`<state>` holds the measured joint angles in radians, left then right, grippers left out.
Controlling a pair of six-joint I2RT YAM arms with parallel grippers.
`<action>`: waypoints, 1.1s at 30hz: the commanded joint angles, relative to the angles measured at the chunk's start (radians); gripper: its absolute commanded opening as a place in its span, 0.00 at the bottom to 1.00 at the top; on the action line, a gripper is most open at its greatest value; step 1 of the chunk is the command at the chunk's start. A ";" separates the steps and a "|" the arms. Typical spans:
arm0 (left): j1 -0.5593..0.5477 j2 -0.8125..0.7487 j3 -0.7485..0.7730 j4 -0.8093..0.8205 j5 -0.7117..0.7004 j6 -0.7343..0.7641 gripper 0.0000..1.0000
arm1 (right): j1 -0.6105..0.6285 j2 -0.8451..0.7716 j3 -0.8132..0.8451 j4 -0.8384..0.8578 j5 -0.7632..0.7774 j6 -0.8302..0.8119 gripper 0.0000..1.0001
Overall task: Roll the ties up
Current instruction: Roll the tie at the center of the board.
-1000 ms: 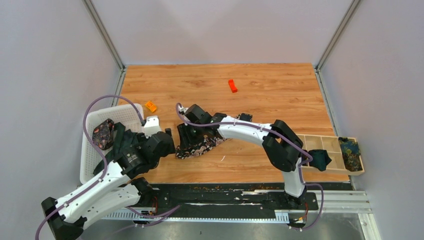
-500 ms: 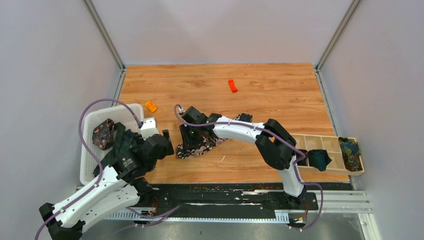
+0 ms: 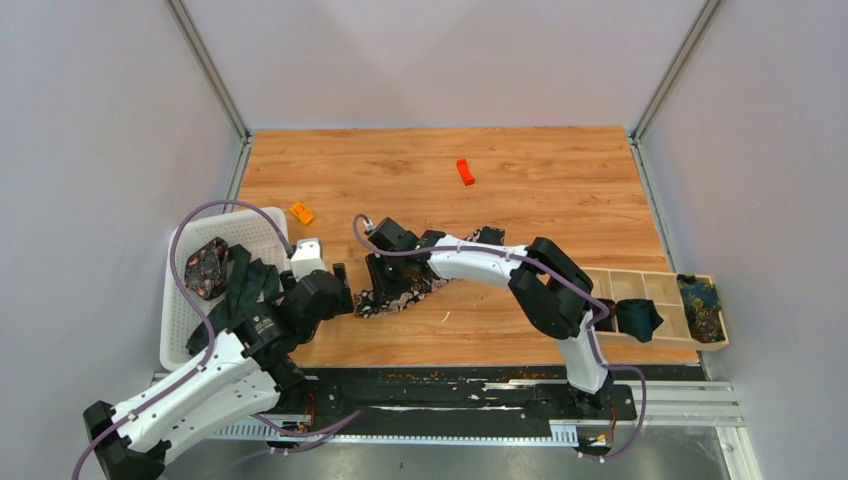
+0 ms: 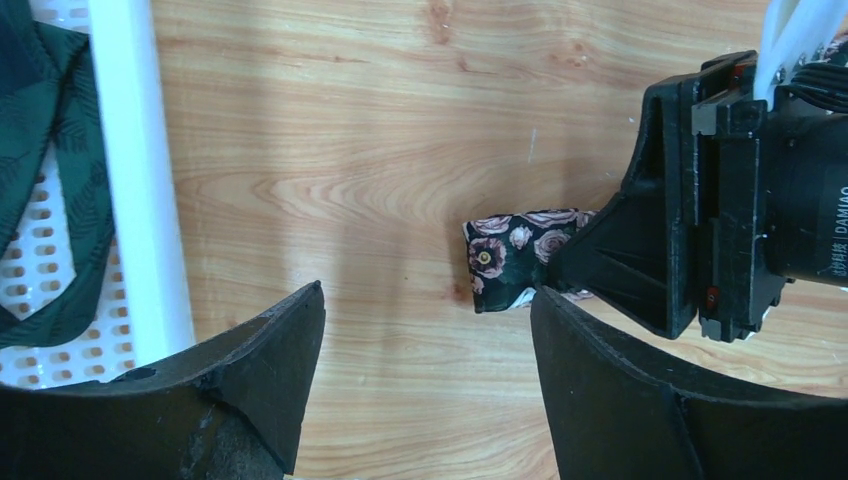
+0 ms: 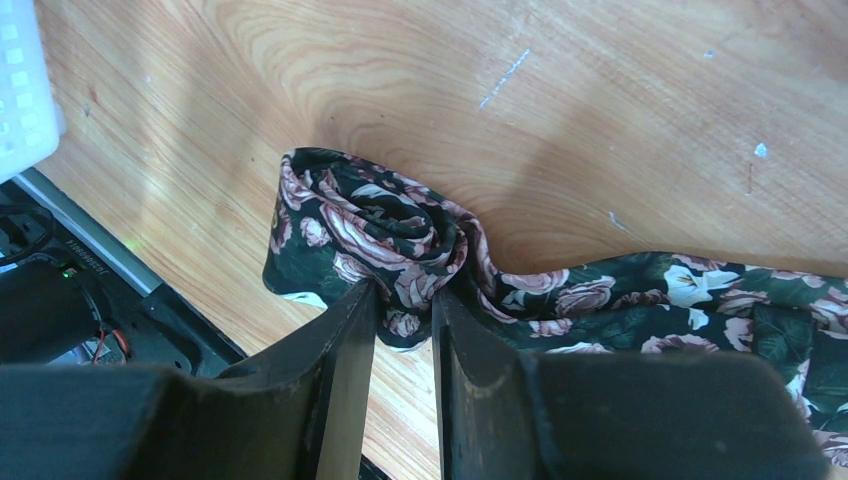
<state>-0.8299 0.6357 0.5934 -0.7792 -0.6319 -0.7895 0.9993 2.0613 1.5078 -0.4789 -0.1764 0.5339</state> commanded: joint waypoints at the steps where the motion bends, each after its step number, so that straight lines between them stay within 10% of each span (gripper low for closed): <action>1: 0.000 0.021 -0.014 0.117 0.046 0.026 0.81 | -0.015 -0.004 -0.026 0.012 0.008 0.012 0.27; 33: 0.529 0.167 -0.343 0.718 0.888 -0.002 0.67 | -0.074 0.037 -0.099 0.075 -0.084 -0.002 0.26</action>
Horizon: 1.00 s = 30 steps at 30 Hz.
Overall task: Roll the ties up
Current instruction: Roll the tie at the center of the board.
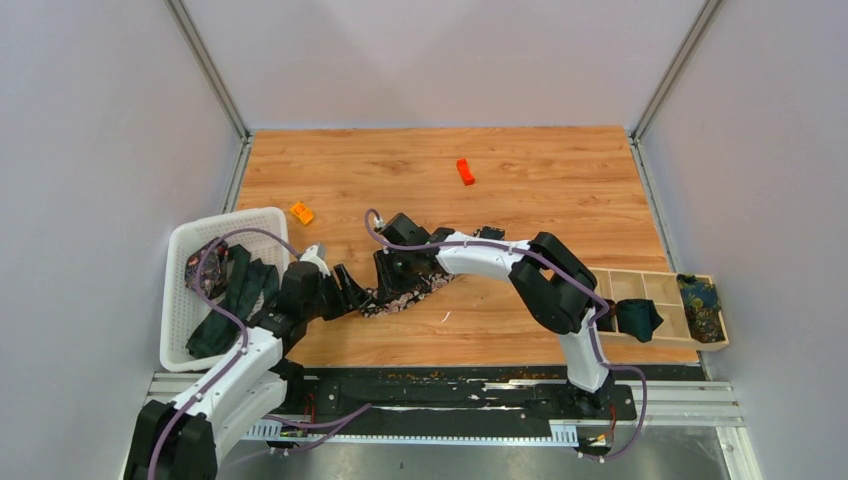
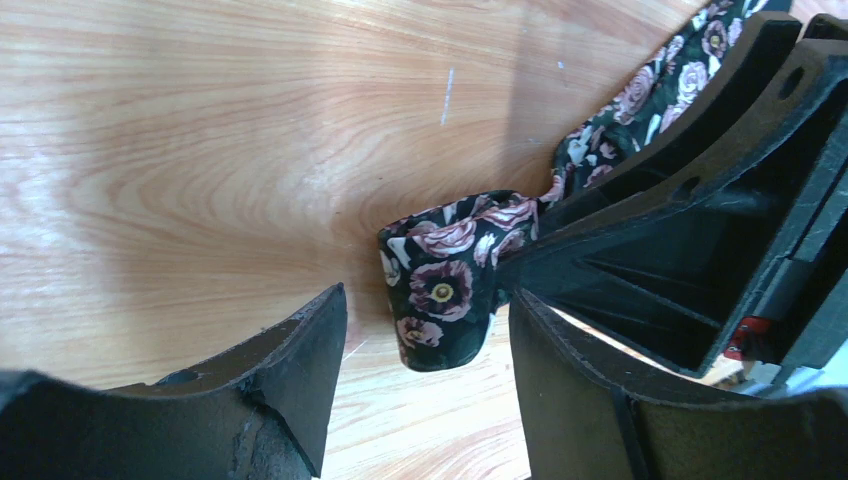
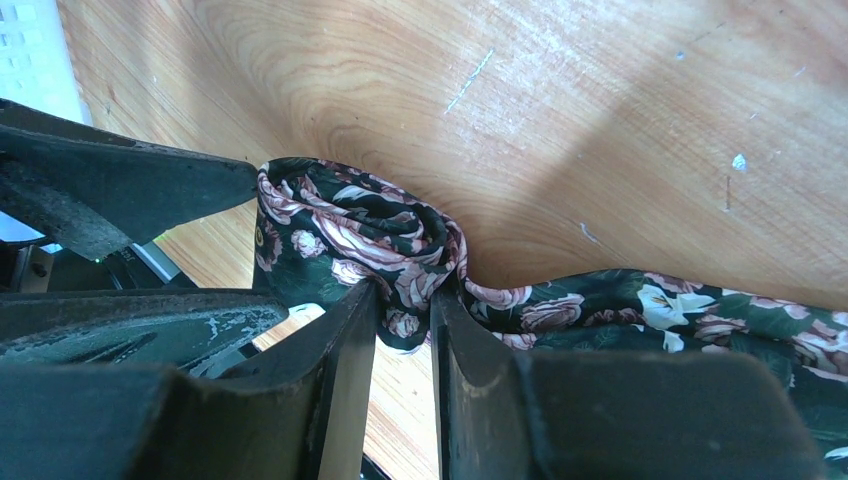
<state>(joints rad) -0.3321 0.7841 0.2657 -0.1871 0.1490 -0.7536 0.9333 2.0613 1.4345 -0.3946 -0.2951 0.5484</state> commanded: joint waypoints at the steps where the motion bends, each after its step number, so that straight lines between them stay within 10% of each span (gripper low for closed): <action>1: 0.036 0.027 -0.020 0.139 0.119 -0.045 0.67 | -0.008 0.038 -0.026 -0.009 0.034 -0.017 0.26; 17: 0.047 0.188 -0.082 0.285 0.126 -0.121 0.53 | -0.008 0.040 -0.034 -0.008 0.031 -0.014 0.26; 30: 0.047 0.191 -0.020 0.179 0.090 -0.020 0.14 | -0.061 -0.076 -0.030 -0.017 0.029 -0.035 0.41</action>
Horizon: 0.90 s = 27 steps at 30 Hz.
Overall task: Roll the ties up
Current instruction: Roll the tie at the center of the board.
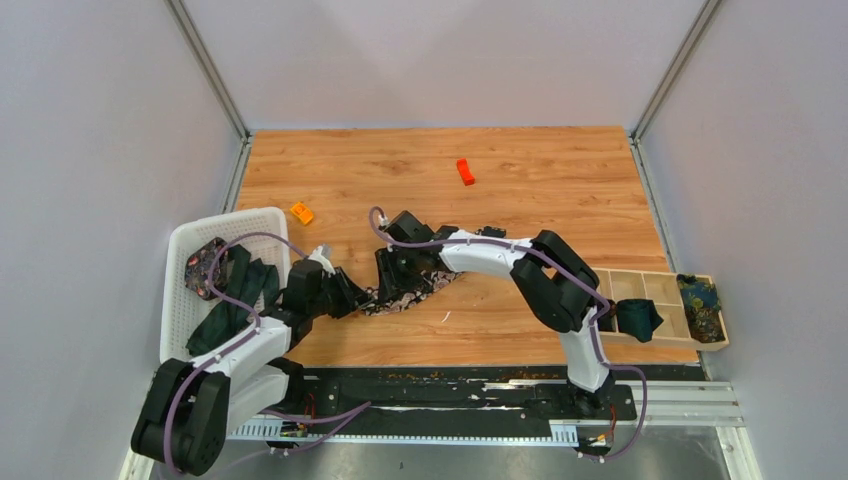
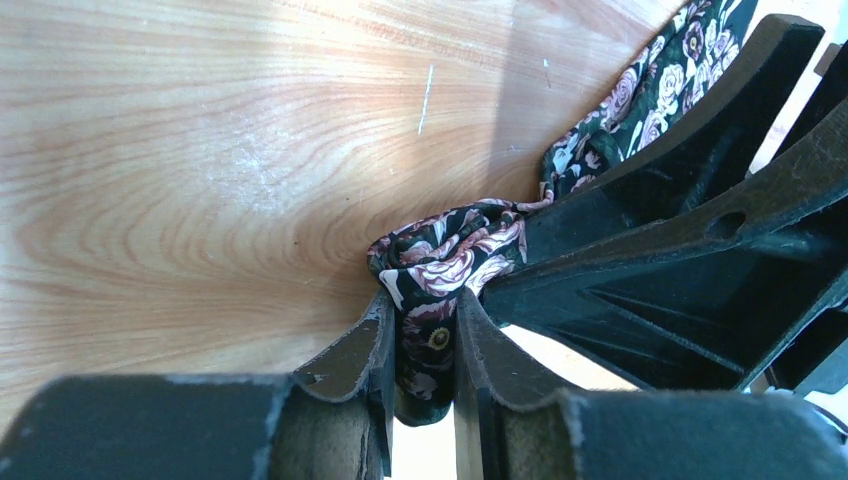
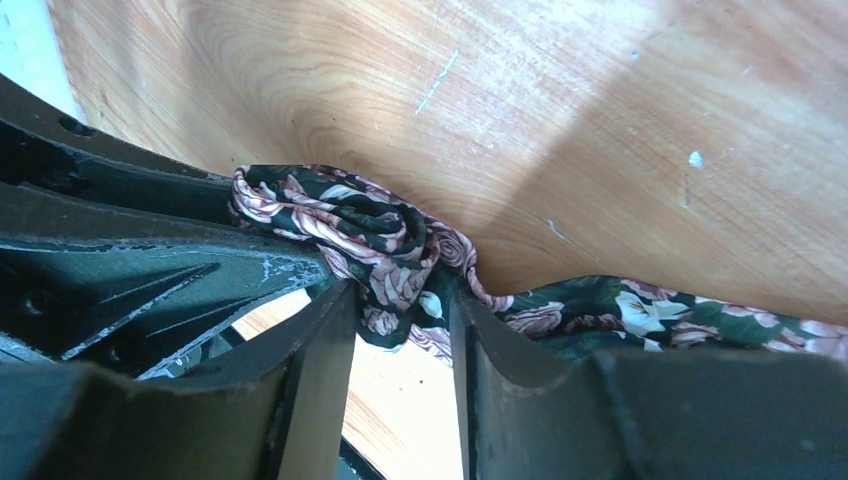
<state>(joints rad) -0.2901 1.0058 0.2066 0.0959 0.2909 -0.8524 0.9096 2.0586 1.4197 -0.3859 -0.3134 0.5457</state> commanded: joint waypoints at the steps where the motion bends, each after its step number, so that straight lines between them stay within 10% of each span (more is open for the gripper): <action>1: 0.005 -0.042 0.045 -0.131 -0.061 0.087 0.14 | -0.048 -0.086 -0.018 -0.025 0.047 -0.037 0.41; 27: 0.005 -0.119 0.100 -0.252 -0.136 0.158 0.11 | -0.236 -0.155 -0.223 -0.015 0.162 0.008 0.36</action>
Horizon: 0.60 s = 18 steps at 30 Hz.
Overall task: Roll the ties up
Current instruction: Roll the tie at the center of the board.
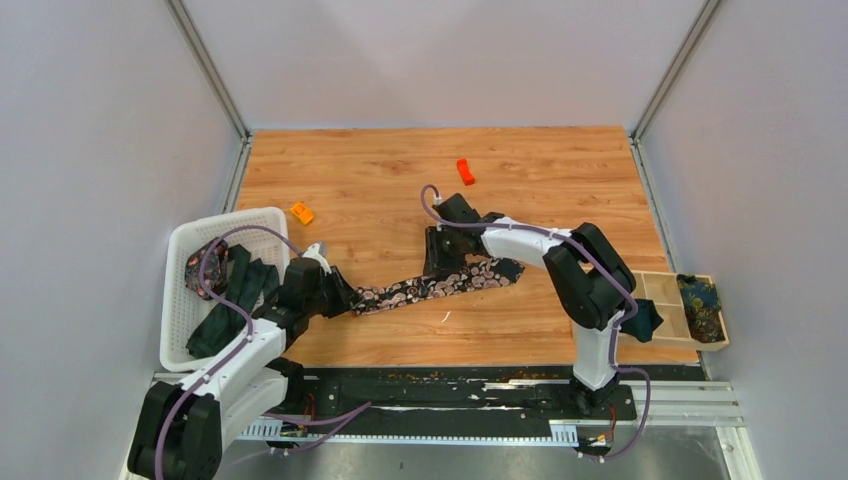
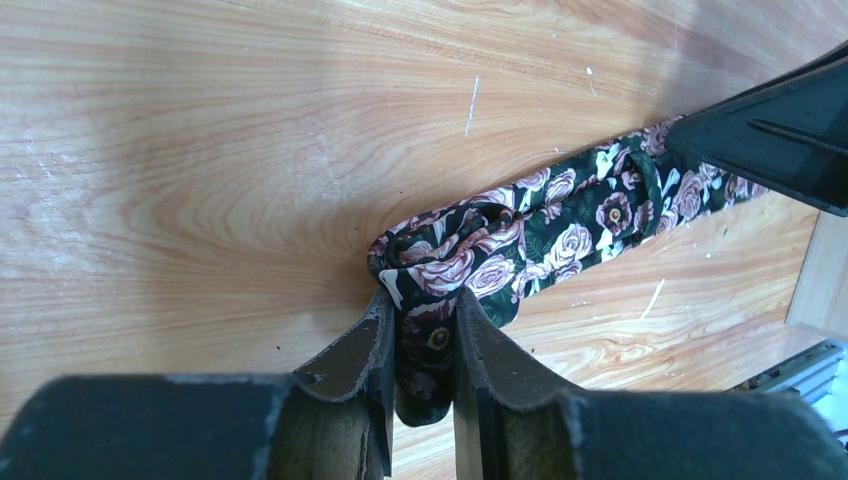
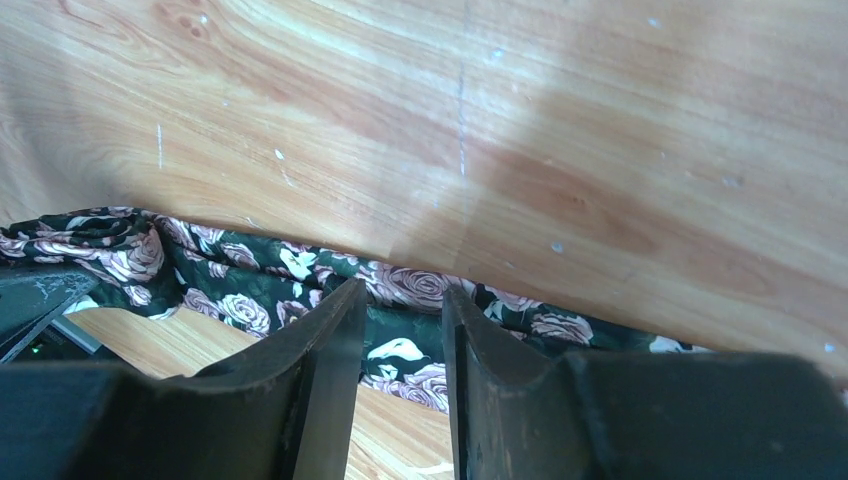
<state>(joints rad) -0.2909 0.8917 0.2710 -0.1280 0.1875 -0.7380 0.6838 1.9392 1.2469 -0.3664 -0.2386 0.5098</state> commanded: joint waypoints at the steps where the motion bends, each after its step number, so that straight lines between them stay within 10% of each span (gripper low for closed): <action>1: 0.006 0.001 0.035 -0.024 -0.029 0.046 0.11 | -0.010 -0.036 -0.040 -0.038 0.087 0.046 0.35; 18: -0.020 -0.023 0.148 -0.240 -0.160 0.115 0.10 | 0.232 -0.055 0.139 -0.026 0.071 0.067 0.33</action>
<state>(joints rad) -0.2928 0.8837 0.3561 -0.2741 0.1169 -0.6647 0.8585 1.8992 1.3739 -0.4728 -0.1177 0.5308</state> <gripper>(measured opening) 0.271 0.343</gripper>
